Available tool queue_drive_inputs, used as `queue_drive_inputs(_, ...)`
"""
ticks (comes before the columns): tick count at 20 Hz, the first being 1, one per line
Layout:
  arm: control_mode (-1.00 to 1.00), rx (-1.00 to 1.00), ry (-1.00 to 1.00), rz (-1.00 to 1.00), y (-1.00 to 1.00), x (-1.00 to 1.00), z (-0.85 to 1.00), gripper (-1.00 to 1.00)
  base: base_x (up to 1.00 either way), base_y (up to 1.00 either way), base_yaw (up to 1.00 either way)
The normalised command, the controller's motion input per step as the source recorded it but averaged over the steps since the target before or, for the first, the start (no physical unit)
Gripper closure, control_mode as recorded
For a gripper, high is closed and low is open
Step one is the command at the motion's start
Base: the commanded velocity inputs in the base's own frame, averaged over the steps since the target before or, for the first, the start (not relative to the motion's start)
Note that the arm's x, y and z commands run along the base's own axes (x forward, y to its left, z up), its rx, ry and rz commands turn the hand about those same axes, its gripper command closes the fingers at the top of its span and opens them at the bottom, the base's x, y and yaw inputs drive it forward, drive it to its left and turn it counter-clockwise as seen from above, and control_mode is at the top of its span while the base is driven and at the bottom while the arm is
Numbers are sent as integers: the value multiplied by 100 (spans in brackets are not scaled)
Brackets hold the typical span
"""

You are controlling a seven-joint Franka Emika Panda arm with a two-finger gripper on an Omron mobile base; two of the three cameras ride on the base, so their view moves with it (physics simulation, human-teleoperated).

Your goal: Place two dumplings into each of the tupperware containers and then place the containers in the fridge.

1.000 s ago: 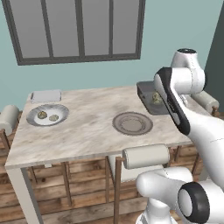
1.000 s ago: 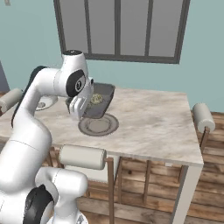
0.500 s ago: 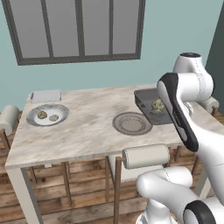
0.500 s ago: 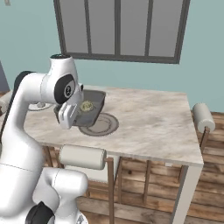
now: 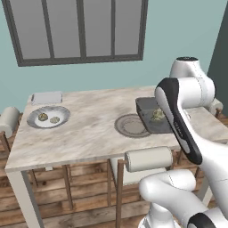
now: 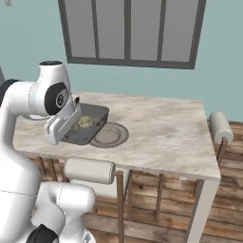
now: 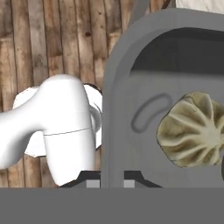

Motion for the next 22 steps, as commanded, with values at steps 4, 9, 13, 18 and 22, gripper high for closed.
queue_drive_inputs(4,-100,1,0,-3,0,-13,0,100,0,0,0)
queue_drive_inputs(9,-100,0,-2,0,0,-16,0,100,0,0,0)
queue_drive_inputs(13,-100,0,-7,12,0,-4,0,100,0,0,0)
queue_drive_inputs(18,-100,0,-10,13,-11,-18,-2,100,0,0,0)
queue_drive_inputs(22,100,0,-4,0,-1,-19,0,100,-37,0,0)
